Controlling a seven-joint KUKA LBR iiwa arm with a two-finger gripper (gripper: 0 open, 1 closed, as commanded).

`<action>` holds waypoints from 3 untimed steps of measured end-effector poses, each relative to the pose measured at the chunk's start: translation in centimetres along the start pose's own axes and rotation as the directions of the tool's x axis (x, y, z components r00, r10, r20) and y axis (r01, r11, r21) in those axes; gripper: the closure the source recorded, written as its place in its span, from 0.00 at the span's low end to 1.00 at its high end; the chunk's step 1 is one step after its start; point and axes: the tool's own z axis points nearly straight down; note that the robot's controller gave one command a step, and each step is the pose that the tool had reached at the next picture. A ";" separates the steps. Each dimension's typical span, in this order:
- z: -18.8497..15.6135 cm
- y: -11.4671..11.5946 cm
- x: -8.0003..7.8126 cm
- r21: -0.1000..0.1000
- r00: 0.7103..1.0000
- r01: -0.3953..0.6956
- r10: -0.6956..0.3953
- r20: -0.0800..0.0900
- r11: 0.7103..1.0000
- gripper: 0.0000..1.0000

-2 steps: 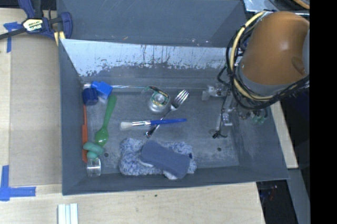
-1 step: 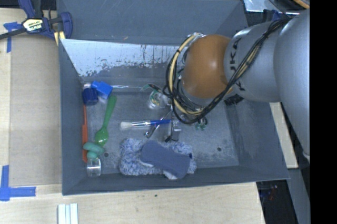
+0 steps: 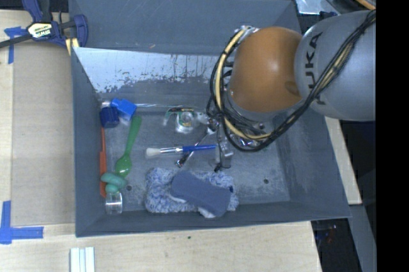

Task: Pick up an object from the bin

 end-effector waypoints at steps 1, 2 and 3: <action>8.7 -1.4 -1.3 -0.003 0.974 -0.228 0.227 -0.019 0.974 0.00; 8.5 -2.6 -0.9 0.000 0.997 0.075 -0.075 0.001 0.997 0.00; 8.4 -1.7 -1.4 -0.003 0.980 -0.199 0.199 -0.006 0.980 1.00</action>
Offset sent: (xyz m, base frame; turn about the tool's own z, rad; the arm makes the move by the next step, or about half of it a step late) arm 0.0157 -0.0225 -0.0866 -0.0762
